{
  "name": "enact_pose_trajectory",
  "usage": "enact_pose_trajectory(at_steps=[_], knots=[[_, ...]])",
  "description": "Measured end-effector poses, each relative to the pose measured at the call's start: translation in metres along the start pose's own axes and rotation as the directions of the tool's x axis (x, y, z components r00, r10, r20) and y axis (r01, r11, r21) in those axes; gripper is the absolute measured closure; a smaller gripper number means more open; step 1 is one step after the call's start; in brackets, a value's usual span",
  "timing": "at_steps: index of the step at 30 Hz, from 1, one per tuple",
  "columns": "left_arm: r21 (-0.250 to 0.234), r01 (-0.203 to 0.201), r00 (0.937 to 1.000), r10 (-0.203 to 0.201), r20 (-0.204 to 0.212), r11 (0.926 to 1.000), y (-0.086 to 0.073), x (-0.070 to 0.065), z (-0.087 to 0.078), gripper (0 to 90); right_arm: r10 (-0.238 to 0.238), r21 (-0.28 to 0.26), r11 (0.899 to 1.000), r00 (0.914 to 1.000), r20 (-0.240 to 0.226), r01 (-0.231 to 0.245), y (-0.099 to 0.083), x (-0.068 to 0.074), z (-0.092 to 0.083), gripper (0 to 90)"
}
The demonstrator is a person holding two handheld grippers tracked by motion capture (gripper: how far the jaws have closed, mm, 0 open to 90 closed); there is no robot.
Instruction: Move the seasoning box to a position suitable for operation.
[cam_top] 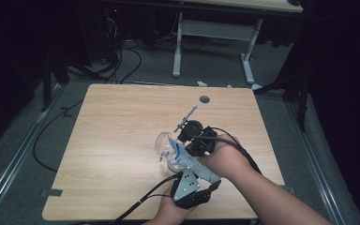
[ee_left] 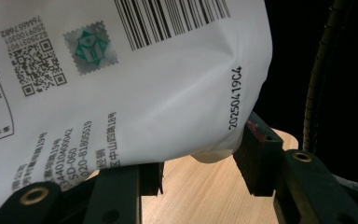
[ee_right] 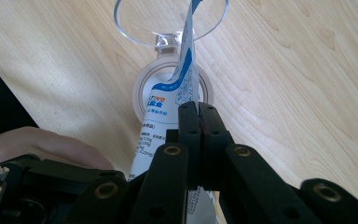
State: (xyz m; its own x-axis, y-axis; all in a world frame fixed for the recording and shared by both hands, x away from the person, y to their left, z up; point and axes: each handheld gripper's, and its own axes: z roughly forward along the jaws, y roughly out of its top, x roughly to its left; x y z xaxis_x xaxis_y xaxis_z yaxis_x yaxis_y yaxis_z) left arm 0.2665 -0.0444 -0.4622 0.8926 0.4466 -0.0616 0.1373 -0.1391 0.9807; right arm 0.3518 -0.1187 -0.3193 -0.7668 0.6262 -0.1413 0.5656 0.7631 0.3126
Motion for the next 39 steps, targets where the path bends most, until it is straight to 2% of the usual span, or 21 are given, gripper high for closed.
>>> enact_pose_trajectory(at_steps=[31,39], knots=[[-0.007,-0.005,1.0000,0.005,0.000,1.0000,0.0025,-0.0003,-0.0009,56.4,-0.011,0.000,1.000,0.9999,0.004,0.011,0.0016,0.0011,0.0003,89.9],[-0.006,-0.009,1.0000,0.009,-0.001,0.9999,0.0022,-0.0005,-0.0011,56.5,-0.002,-0.001,1.000,1.0000,0.004,0.002,0.0013,0.0021,0.0003,89.9]])
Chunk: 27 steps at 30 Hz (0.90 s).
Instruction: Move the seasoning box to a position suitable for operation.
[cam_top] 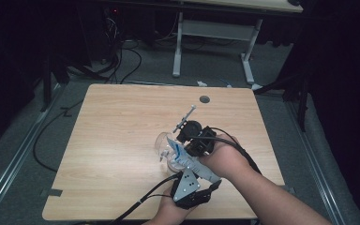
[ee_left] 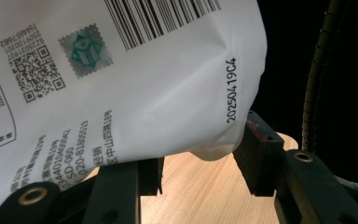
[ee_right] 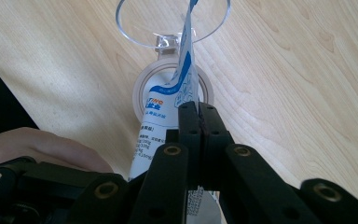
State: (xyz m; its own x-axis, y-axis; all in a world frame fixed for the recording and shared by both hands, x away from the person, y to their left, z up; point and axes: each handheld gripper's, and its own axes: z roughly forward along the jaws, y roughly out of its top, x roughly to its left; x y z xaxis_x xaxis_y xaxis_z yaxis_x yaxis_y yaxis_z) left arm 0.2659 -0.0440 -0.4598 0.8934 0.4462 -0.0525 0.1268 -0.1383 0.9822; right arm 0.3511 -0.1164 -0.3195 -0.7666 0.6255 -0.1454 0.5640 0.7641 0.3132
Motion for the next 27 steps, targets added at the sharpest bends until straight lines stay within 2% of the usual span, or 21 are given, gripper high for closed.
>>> enact_pose_trajectory(at_steps=[27], knots=[[0.011,-0.016,0.9998,0.016,0.008,0.9998,-0.0074,-0.0025,-0.0027,56.6,-0.005,0.000,1.000,1.0000,-0.008,0.005,-0.0033,0.0004,0.0028,89.8]])
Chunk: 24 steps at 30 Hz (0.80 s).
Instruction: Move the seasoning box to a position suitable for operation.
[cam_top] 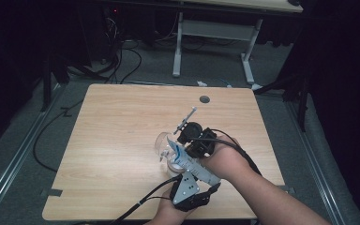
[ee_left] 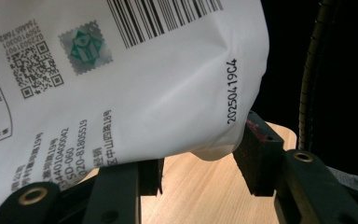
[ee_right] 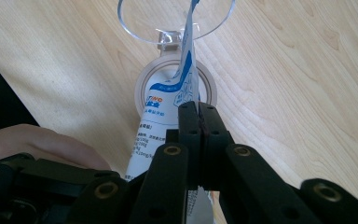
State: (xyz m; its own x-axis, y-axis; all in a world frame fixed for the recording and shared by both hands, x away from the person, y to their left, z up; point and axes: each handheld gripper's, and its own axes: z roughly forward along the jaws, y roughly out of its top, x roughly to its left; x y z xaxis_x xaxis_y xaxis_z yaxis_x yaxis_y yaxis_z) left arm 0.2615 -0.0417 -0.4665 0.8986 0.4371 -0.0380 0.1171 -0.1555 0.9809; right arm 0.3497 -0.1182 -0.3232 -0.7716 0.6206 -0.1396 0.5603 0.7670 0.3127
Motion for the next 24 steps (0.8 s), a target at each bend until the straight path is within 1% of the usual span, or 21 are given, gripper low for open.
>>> enact_pose_trajectory(at_steps=[1,12,16,19,22,24], knots=[[0.003,-0.003,1.0000,0.003,0.002,1.0000,-0.001,0.000,-0.001,56.6,0.006,0.002,1.000,1.0000,0.000,-0.006,0.000,0.000,0.000,89.8],[0.006,-0.023,0.9997,0.023,0.006,0.9997,-0.011,0.000,-0.008,56.6,-0.005,-0.002,1.000,0.9999,-0.010,0.005,-0.003,0.002,0.002,89.9],[0.009,-0.031,0.9995,0.031,0.007,0.9995,-0.017,0.000,-0.010,56.4,0.000,0.000,1.000,0.9999,-0.015,0.000,-0.003,0.003,0.005,89.9],[0.012,-0.050,0.9987,0.050,0.008,0.9987,-0.022,0.001,-0.014,56.3,-0.002,0.002,1.000,0.9998,-0.019,0.002,-0.004,0.004,0.007,89.8],[0.018,-0.039,0.9992,0.039,0.012,0.9991,-0.025,0.003,-0.014,56.2,0.000,0.006,1.000,0.9998,-0.018,0.000,-0.005,0.004,0.009,89.9],[0.023,-0.043,0.9990,0.042,0.014,0.9988,-0.025,0.003,-0.014,56.2,0.004,0.003,1.000,0.9997,-0.023,-0.004,-0.005,0.004,0.011,89.9]])
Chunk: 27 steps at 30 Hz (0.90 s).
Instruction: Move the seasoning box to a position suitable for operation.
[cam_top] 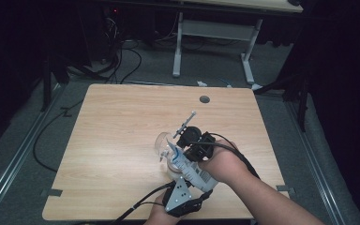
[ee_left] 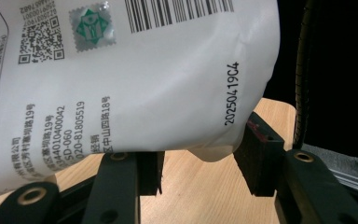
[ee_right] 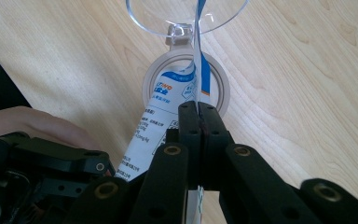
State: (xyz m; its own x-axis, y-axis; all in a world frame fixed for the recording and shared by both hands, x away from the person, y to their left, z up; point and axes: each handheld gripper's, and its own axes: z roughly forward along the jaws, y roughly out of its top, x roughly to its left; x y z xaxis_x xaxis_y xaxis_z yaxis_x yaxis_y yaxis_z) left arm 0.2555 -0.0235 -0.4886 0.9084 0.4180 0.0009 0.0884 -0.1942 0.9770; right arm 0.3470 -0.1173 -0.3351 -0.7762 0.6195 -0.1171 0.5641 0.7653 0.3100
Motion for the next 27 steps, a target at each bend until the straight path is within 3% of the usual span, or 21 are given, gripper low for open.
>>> enact_pose_trajectory(at_steps=[27], knots=[[0.029,-0.001,1.0000,0.001,0.006,0.9996,-0.0077,0.0012,-0.0014,56.3,0.003,-0.002,1.000,1.0000,-0.006,-0.003,-0.0062,0.0011,-0.0009,89.9]])
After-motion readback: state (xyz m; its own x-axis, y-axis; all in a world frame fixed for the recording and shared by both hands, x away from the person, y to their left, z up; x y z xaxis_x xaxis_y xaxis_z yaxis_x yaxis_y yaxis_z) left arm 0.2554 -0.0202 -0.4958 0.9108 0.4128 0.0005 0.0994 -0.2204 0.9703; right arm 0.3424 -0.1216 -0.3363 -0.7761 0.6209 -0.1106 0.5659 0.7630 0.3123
